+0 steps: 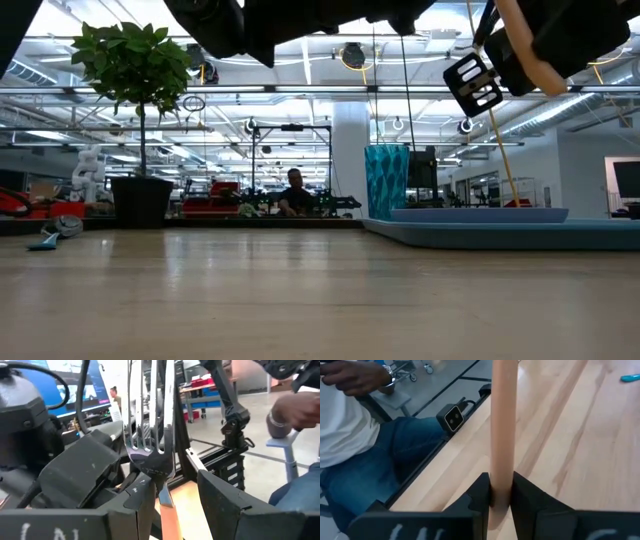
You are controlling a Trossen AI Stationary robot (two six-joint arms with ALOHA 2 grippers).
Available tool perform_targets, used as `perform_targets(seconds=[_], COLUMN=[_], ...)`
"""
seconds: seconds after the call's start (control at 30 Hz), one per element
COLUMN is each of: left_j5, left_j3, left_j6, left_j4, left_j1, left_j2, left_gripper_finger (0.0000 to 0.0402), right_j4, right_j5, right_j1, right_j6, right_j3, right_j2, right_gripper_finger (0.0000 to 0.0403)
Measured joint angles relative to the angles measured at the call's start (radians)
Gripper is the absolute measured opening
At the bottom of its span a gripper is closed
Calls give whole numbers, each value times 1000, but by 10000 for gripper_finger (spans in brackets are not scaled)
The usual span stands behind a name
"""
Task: Pick and place plate/cup/fork/spoon on tray
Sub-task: Put the brown fork on the blue table tray under the purple plate
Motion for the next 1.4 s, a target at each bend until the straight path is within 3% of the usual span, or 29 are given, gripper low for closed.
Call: perform_targets(seconds=[0.2,0.63,0.73,1.07,1.4], left_j5=[34,46,46,52,70], left_j3=[0,0,0,2,2], left_j6=[19,31,35,7,29], left_j4=[25,22,22,33,40], left_j1=[-2,-3,-4,-8,-8], left_j2=[0,0,0,-2,-2], left_gripper_finger=[134,30,33,99,93], right_j4=[6,17,17,40,46], right_j5=[-16,-55,-55,-103,-157], right_j1=[-12,-13,-14,-15,-15], right_j6=[9,21,21,18,2], right_j3=[1,1,1,0,0], right_j2=[-1,-1,-1,0,0], right_gripper_finger=[42,42,42,35,35])
